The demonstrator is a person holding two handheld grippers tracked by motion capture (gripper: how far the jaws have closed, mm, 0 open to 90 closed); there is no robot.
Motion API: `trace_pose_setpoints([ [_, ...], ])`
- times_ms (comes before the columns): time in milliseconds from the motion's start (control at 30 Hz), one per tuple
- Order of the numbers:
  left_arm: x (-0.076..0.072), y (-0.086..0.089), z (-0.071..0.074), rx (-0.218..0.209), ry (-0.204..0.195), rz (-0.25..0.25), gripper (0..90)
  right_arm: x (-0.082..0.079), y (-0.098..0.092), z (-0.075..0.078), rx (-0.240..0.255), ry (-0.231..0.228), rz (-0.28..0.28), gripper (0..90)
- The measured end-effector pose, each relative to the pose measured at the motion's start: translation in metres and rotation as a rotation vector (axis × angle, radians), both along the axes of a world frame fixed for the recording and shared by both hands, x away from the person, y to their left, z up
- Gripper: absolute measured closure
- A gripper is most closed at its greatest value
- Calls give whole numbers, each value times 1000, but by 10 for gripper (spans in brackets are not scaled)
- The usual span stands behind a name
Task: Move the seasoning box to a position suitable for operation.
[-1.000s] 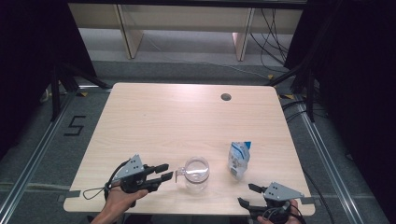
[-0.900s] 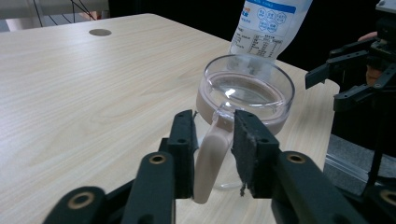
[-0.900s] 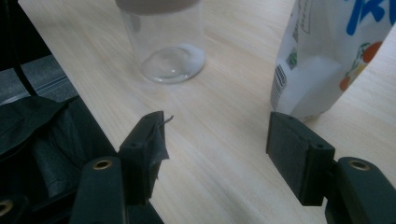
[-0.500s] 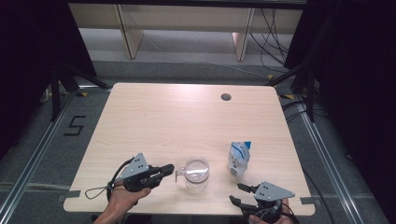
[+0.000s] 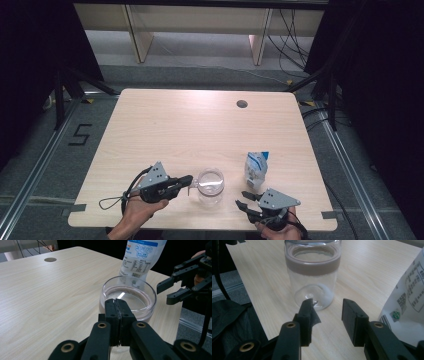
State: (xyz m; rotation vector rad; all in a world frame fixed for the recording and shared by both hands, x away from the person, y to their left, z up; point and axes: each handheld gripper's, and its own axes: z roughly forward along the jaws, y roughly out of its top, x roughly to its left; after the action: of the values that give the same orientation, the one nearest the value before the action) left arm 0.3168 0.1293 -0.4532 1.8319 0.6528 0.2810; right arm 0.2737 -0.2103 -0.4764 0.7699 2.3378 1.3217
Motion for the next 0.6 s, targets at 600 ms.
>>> trace_pose_setpoints([
  [600, 0, -5, 1, -1, 0, -5, 882, 9, 12, 0, 11, -37, -7, 807],
])
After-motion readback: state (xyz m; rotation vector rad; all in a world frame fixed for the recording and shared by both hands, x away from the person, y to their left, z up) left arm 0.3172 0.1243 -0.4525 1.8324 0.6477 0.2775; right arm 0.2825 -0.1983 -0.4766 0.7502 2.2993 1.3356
